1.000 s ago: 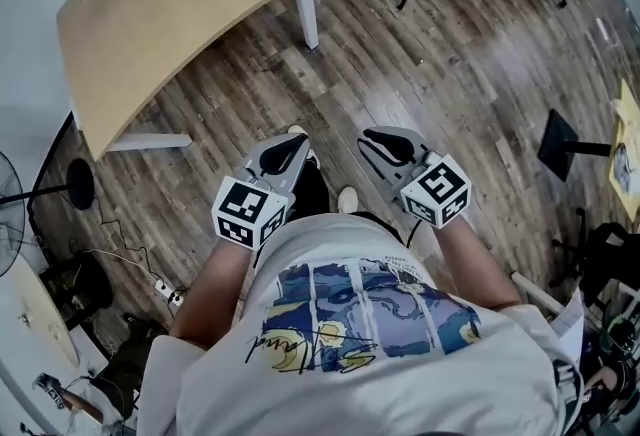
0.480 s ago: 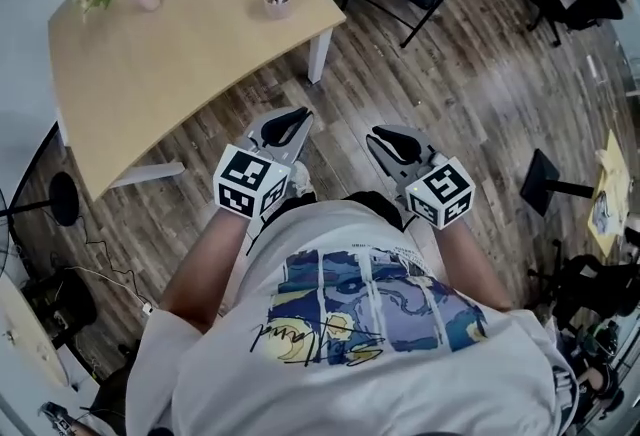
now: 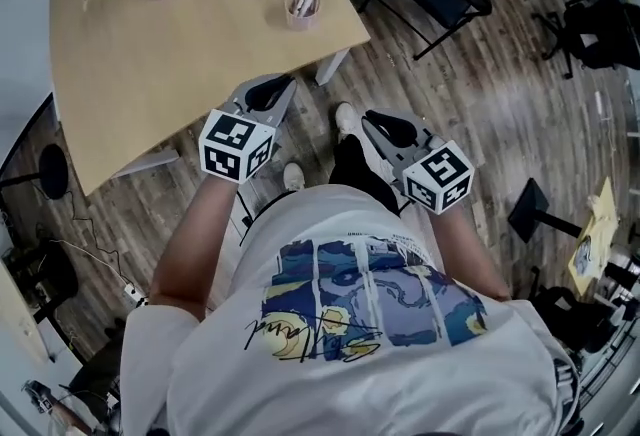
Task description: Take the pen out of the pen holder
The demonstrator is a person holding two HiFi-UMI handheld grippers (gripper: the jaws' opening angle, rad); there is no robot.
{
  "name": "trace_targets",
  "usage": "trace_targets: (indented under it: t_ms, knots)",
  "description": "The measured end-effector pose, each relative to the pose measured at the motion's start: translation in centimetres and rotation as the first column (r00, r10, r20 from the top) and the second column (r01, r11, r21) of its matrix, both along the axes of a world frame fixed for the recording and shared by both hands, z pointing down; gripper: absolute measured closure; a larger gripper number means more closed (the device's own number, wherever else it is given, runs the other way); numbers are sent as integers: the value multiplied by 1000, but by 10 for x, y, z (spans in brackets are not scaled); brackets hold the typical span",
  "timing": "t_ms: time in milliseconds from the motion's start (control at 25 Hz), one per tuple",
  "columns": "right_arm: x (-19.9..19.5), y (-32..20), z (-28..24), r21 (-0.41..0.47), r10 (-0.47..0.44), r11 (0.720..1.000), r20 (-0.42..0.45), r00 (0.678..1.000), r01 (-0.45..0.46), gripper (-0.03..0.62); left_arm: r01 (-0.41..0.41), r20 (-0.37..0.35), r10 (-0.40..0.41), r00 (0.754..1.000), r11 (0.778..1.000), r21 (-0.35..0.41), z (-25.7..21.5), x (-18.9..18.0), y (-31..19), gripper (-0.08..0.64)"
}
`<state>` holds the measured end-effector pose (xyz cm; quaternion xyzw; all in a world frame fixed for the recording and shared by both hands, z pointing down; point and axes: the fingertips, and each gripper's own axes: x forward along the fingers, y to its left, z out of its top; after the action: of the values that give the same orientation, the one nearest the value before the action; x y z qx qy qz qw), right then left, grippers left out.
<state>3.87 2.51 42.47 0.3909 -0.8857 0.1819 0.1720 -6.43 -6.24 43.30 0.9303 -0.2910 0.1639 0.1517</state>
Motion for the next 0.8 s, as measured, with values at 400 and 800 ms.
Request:
trace_targets:
  t_ms: [400, 800]
  knots:
    - [54, -134, -1, -4, -169, 986, 8, 986, 169, 561, 69, 150, -72, 986, 997, 26, 24, 24, -135, 511]
    - [86, -191, 19, -42, -275, 960, 43, 960, 277, 561, 70, 213, -60, 975, 997, -40, 56, 52, -215, 483]
